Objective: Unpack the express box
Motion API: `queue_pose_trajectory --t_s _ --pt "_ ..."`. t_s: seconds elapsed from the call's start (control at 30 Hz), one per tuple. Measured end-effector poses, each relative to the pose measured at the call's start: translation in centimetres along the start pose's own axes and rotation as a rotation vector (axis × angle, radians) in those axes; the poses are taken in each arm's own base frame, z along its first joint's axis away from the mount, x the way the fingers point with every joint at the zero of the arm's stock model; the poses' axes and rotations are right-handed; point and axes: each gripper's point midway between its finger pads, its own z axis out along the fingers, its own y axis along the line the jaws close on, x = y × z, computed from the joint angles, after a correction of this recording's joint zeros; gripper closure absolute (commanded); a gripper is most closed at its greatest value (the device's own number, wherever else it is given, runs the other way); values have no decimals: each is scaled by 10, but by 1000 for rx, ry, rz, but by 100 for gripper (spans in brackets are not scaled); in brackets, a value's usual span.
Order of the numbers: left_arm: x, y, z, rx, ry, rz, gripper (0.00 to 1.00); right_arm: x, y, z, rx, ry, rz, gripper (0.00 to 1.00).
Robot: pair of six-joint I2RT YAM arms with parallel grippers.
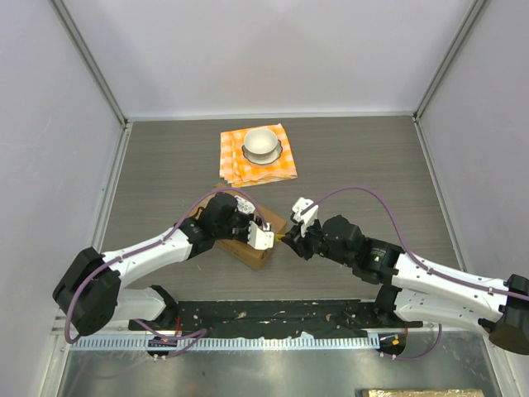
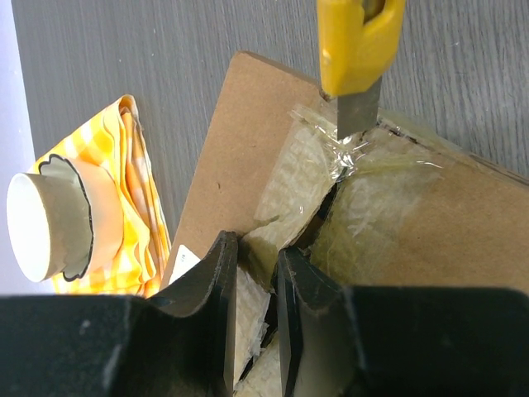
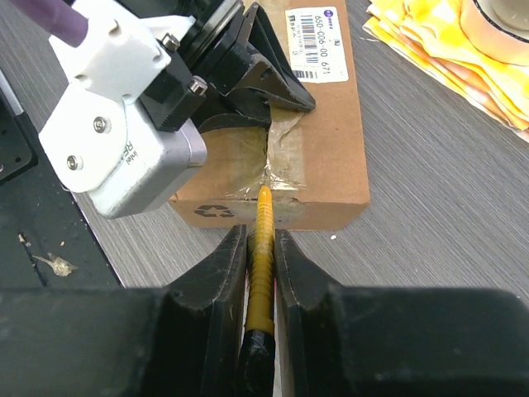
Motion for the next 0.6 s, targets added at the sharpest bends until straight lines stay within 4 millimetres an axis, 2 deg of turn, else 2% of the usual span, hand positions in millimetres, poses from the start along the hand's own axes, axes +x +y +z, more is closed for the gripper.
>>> queue_pose_trajectory --t_s 0.6 --pt "0 -5 -4 -7 -1 -11 97 4 2 12 -5 19 -25 99"
